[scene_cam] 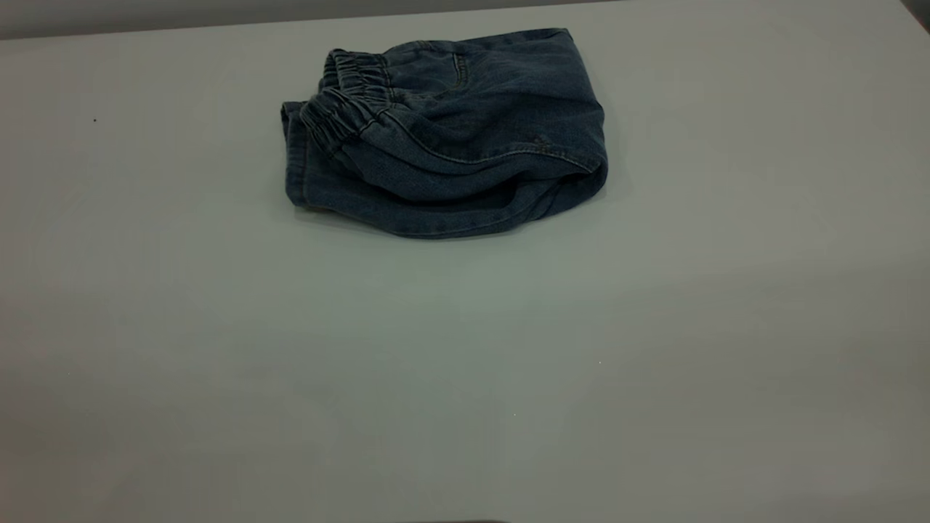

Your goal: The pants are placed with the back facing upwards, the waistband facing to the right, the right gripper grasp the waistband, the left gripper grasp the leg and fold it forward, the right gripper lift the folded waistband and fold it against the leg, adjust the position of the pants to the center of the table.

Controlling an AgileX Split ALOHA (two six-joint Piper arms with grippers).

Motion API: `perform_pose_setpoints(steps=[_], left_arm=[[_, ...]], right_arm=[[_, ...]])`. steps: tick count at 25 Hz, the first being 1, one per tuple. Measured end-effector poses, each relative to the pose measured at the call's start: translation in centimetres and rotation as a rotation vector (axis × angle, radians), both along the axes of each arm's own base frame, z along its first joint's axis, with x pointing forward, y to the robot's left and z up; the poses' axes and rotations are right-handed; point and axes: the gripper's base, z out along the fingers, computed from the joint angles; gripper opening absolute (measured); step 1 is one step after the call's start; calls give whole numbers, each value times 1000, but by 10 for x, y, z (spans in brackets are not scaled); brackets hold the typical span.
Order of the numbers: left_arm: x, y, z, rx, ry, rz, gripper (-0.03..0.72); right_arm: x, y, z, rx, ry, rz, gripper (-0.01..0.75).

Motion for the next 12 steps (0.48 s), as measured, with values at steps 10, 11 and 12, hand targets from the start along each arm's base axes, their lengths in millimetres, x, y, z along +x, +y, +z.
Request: perform_pose_setpoints(steps=[10, 11, 12], left_arm=[[0, 0, 0, 0, 0, 0, 517], [0, 0, 0, 0, 0, 0, 517], [0, 0, 0, 0, 0, 0, 517]], right_arm=[[1, -13, -1, -16, 4, -162, 586], [1, -14, -1, -11, 5, -174, 586], [1, -14, -1, -15, 5, -177, 586]])
